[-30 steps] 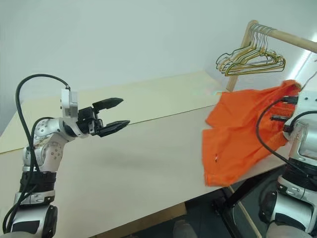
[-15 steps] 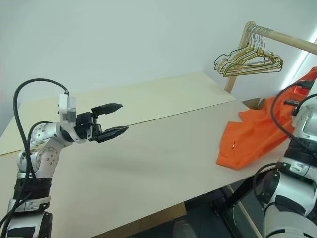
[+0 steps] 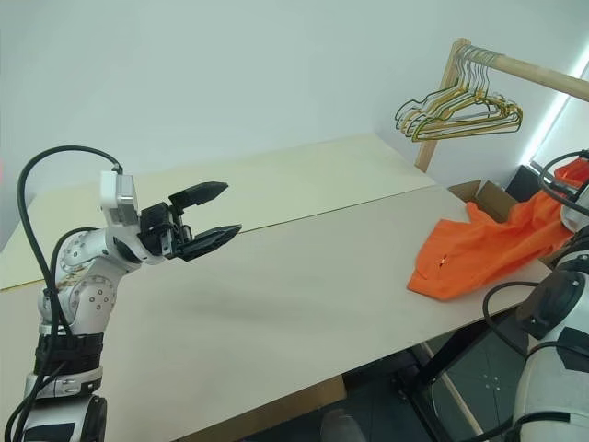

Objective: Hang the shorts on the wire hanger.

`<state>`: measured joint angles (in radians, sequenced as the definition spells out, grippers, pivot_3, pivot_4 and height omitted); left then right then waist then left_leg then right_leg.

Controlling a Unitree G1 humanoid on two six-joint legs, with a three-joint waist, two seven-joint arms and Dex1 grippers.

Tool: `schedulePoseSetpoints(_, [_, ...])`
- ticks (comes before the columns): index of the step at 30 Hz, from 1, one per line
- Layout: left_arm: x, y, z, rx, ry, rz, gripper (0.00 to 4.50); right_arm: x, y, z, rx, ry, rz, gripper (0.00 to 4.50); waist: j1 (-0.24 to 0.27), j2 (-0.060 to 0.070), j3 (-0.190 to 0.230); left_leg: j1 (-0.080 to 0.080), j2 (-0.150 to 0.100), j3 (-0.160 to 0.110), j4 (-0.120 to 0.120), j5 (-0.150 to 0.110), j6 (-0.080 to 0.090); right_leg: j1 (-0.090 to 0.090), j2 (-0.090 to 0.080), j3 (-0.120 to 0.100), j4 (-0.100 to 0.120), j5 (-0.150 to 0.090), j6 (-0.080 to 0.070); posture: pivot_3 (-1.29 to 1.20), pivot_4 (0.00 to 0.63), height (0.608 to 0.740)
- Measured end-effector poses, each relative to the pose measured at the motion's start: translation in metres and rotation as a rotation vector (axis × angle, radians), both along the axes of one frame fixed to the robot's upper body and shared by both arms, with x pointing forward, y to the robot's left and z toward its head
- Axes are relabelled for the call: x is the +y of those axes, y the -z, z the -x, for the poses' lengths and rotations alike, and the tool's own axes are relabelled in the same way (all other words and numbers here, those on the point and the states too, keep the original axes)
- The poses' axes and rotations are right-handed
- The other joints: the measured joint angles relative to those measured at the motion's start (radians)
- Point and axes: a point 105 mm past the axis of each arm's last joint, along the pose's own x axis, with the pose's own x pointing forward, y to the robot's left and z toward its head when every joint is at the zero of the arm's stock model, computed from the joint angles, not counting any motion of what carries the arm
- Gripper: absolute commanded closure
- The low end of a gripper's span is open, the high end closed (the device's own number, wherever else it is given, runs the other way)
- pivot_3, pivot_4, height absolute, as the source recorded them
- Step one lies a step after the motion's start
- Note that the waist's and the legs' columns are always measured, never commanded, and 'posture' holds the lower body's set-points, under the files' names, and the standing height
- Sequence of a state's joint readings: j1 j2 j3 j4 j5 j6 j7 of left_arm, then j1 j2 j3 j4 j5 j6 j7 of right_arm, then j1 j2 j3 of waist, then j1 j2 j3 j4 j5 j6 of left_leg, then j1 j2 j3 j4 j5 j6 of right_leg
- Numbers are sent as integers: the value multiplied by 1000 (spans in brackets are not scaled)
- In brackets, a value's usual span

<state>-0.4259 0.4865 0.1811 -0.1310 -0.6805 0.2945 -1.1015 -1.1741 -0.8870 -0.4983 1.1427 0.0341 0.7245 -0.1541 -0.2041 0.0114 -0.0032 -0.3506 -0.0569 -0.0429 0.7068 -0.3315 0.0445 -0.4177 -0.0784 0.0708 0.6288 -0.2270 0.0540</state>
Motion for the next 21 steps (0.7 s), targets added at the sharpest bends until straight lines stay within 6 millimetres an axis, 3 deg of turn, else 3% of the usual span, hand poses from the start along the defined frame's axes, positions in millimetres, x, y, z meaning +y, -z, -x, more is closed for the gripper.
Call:
schedulePoseSetpoints(7, [-3,-5,1,-19,-1,62,17,-1,2,-1,4,0,-1,4500,7,0,0,3,0,0,0,0,1,3,1,0,-1,0,0,-152,0,740])
schedulePoseSetpoints(12, [-2,-3,2,-19,-7,64,17,-1,4,0,17,4,4,4500,15,-1,1,15,0,1,-5,-1,2,17,1,0,-7,0,1,-151,0,740])
schedulePoseSetpoints(19, [-2,-3,2,-20,-7,64,17,-3,3,0,38,12,45,4500,24,0,1,16,0,1,-6,-1,2,17,1,0,-7,0,1,-150,0,740])
schedulePoseSetpoints(21, [-2,-3,2,-20,-7,64,0,-4,2,1,52,16,70,3854,24,0,1,16,0,1,-6,-1,2,16,1,1,-7,0,1,-148,0,740])
